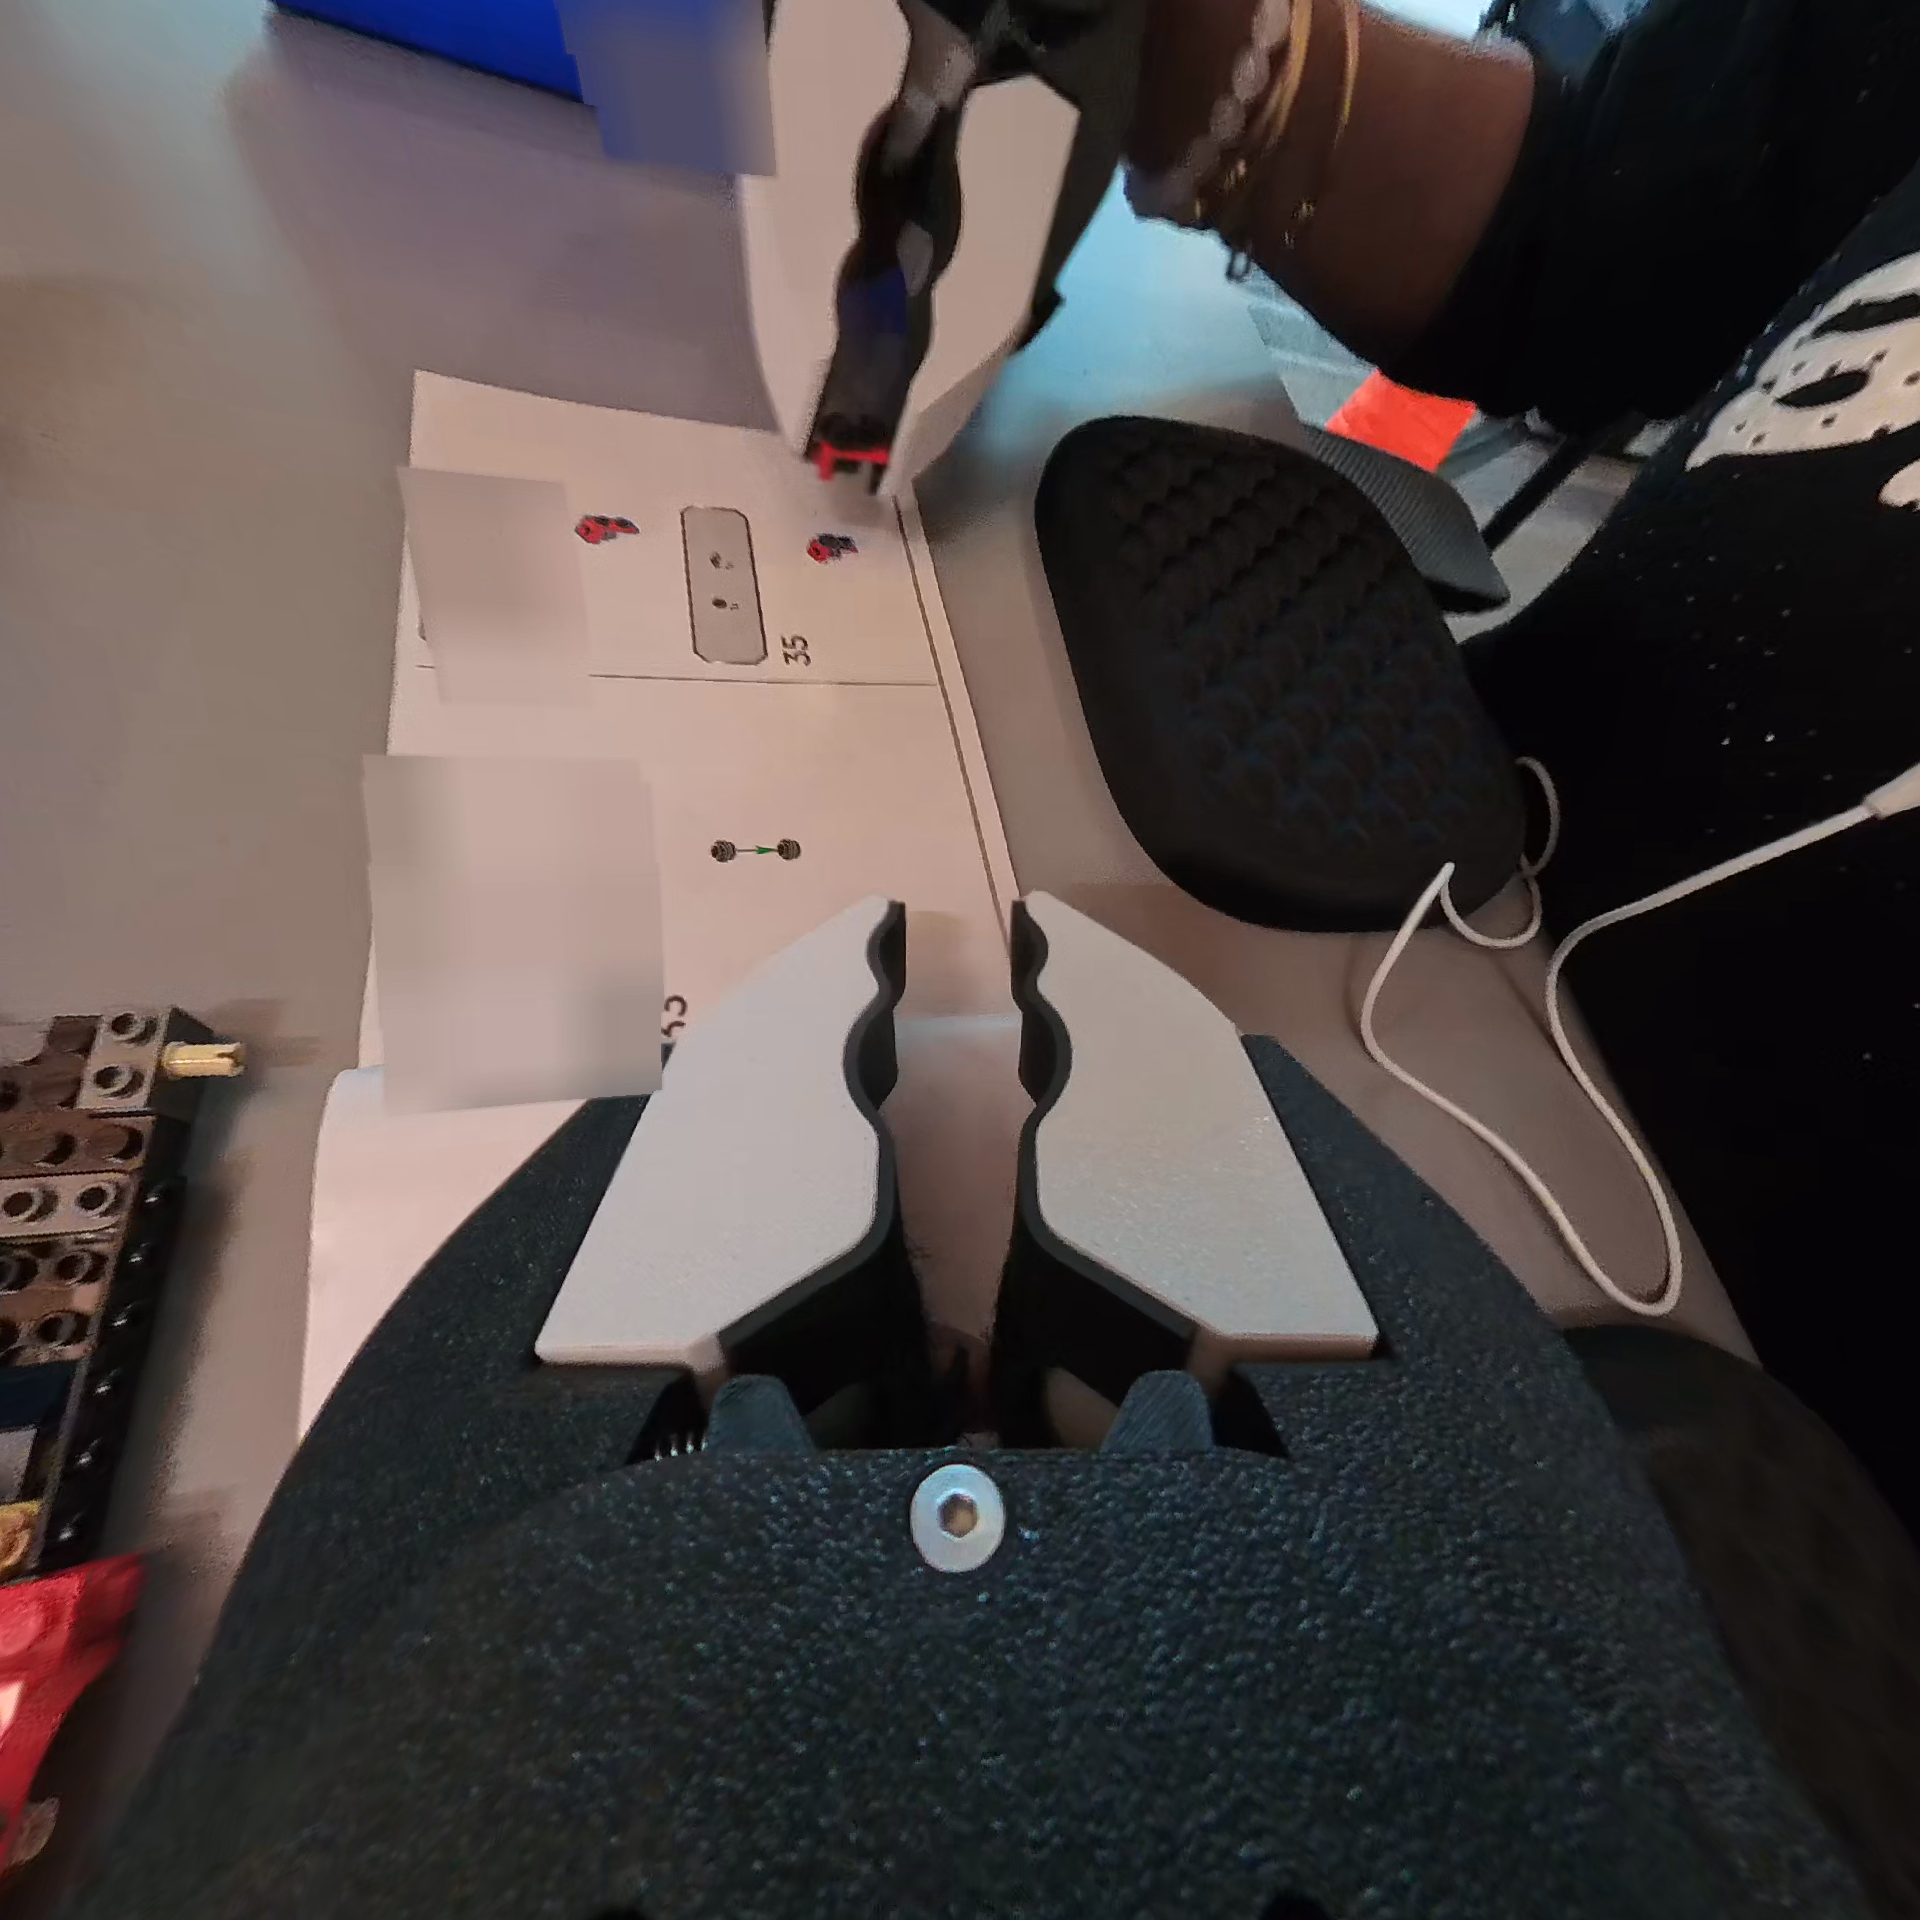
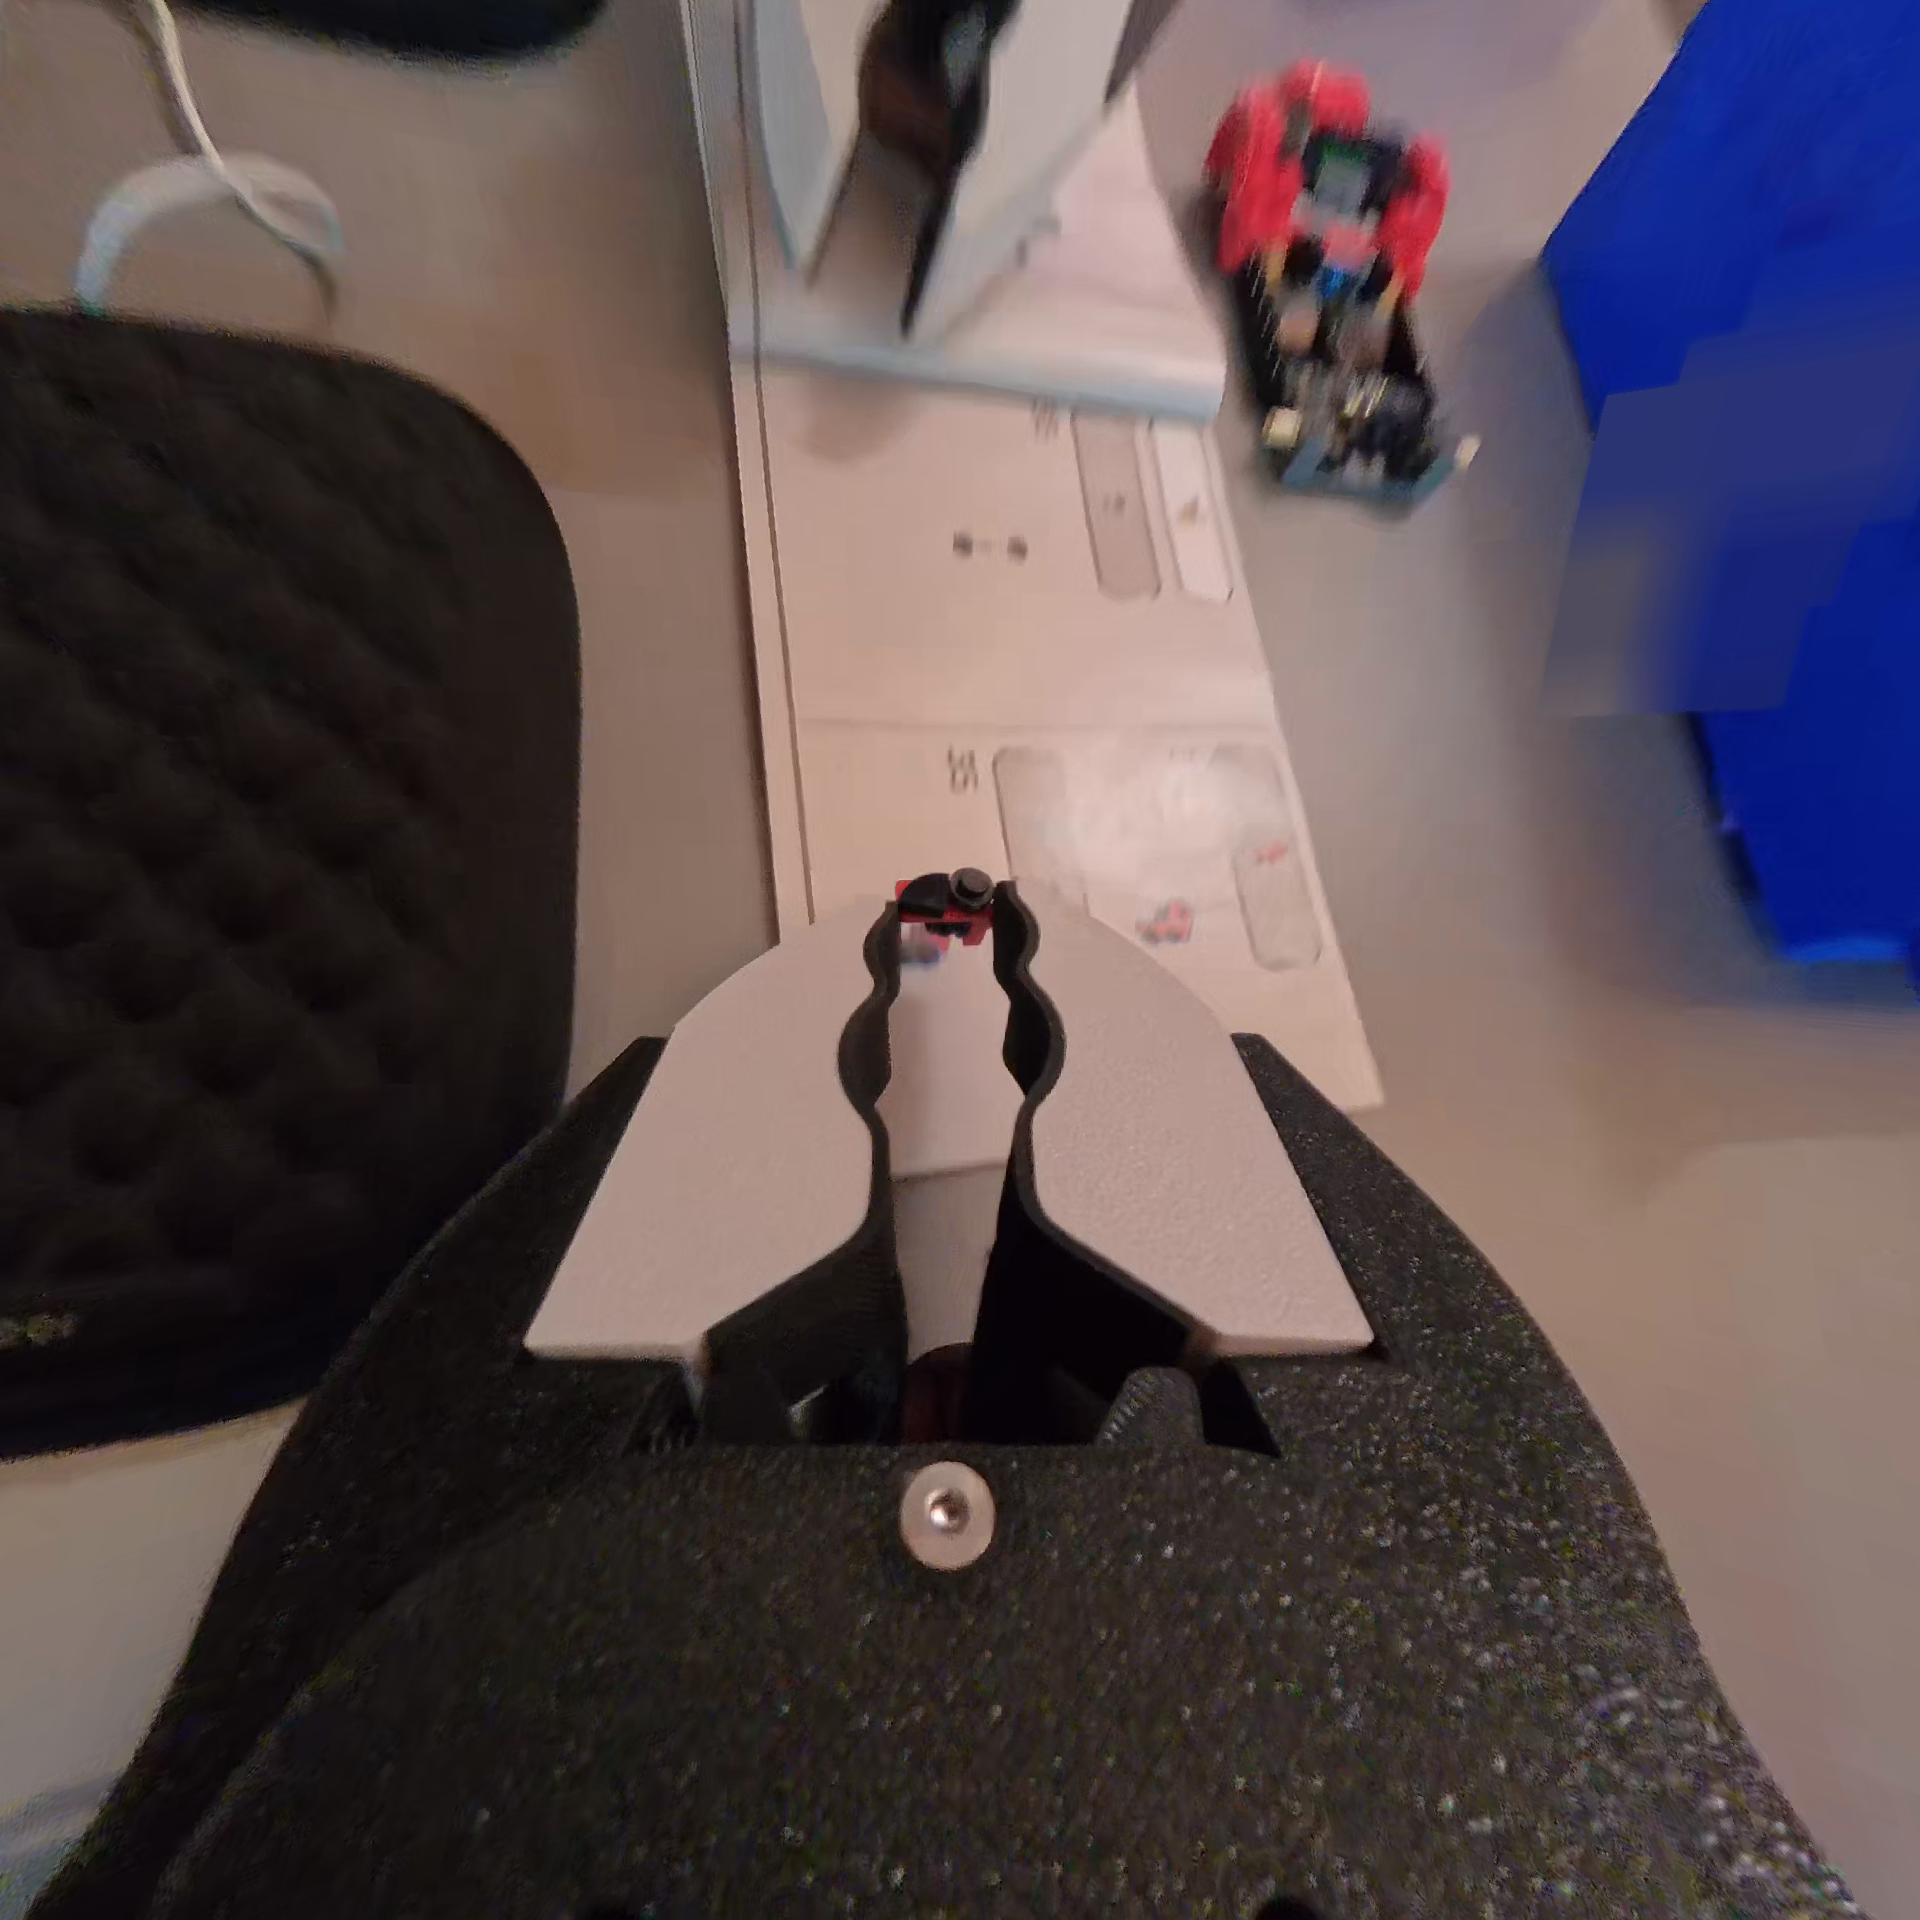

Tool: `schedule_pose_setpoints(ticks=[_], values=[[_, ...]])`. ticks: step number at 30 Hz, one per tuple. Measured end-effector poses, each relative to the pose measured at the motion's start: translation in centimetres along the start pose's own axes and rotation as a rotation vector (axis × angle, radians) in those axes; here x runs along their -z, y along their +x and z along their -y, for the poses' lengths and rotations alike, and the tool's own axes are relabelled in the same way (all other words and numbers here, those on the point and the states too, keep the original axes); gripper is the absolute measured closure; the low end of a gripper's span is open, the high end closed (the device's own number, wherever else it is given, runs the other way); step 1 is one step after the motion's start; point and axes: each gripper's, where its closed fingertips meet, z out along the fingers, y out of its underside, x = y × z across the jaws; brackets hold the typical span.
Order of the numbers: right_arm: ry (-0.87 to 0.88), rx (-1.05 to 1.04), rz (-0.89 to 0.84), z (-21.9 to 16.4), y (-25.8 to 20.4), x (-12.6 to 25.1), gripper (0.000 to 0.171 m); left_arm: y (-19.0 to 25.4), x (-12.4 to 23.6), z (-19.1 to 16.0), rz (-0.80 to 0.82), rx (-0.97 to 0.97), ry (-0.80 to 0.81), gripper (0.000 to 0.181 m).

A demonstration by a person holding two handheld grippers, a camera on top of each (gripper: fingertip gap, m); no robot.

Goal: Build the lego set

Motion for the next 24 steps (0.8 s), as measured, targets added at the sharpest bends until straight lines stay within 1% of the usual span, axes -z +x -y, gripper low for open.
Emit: schedule_pose_setpoints(ticks=[2,4,6,8,11,13,16,22,24], values=[[0.111,0.019,-0.026,2.6,0.3,0.5,0.154,-0.2,0.5,1.1,0.009,0.017,0.084,0.163],[0.239,0.056,-0.056,5.9,0.4,1.2,0.154,0.3,1.2,3.6,-0.027,0.065,0.243,0.163],[0.381,0.104,-0.074,9.6,0.2,1.8,0.153,1.5,1.8,6.5,-0.111,0.136,0.41,0.164],[0.5,0.156,-0.083,12.8,-0.2,2.2,0.153,2.4,2.1,8.7,-0.19,0.218,0.541,0.169],[0.621,0.217,-0.099,16.1,-0.4,2.6,0.154,4.3,2.5,10.5,-0.385,0.333,0.668,0.172],[0.675,0.23,-0.081,17.5,-0.7,2.7,0.154,5.1,3.2,11.4,-0.481,0.375,0.749,0.172],[0.693,0.25,-0.078,18.3,-0.9,2.4,0.154,5.9,4.7,12.6,-0.587,0.389,0.858,0.172],[0.759,0.255,-0.089,19.6,-0.8,2.6,0.154,6.4,5.7,13.0,-0.673,0.399,0.925,0.171],[0.763,0.261,-0.09,19.9,-0.8,2.5,0.154,6.3,5.9,13.1,-0.7,0.428,0.945,0.167]])
